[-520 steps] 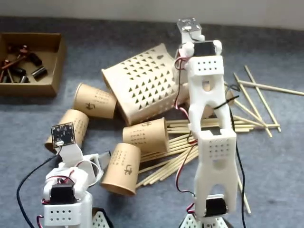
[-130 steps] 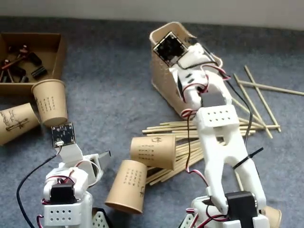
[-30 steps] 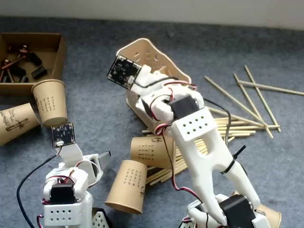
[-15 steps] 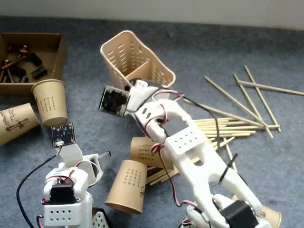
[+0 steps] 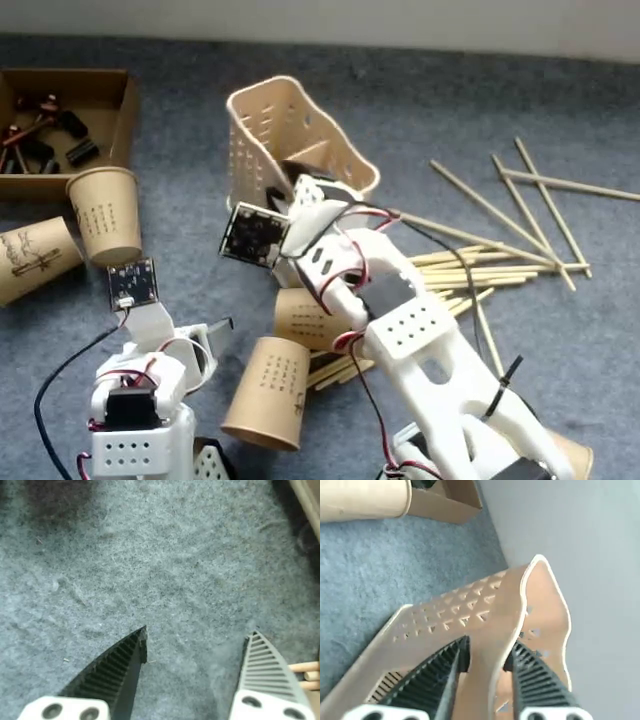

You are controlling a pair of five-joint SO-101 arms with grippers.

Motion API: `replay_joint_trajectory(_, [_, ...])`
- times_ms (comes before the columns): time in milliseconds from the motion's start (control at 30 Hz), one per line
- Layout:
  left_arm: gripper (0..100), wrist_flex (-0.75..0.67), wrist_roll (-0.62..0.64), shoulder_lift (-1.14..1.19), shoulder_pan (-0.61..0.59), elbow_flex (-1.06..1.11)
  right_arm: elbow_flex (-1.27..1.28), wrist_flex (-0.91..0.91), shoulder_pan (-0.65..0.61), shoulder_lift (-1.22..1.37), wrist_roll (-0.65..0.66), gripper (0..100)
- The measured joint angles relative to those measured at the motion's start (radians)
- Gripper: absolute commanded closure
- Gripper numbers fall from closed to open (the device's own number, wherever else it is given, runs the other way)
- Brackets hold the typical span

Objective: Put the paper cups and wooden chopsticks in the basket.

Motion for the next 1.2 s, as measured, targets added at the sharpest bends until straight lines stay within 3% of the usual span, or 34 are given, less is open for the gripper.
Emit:
replay_joint_trajectory(100, [70,0.000,0.000,0.000,0.000,0.000,-0.002,-0.011,0.003,-0.038,-0.112,82.1])
replay_joint_trajectory(367, [70,0.000,0.000,0.000,0.000,0.000,-0.002,-0.015,0.008,-0.068,-0.161,82.1])
replay_joint_trajectory(533, [70,0.000,0.000,0.000,0.000,0.000,-0.018,-0.014,0.009,-0.068,-0.305,82.1])
replay_joint_trajectory(800, [70,0.000,0.000,0.000,0.000,0.000,-0.267,0.267,0.009,-0.068,-0.545,82.1])
replay_joint_trajectory(1200, [70,0.000,0.000,0.000,0.000,0.000,-0.397,0.660,0.009,-0.074,-0.694,82.1])
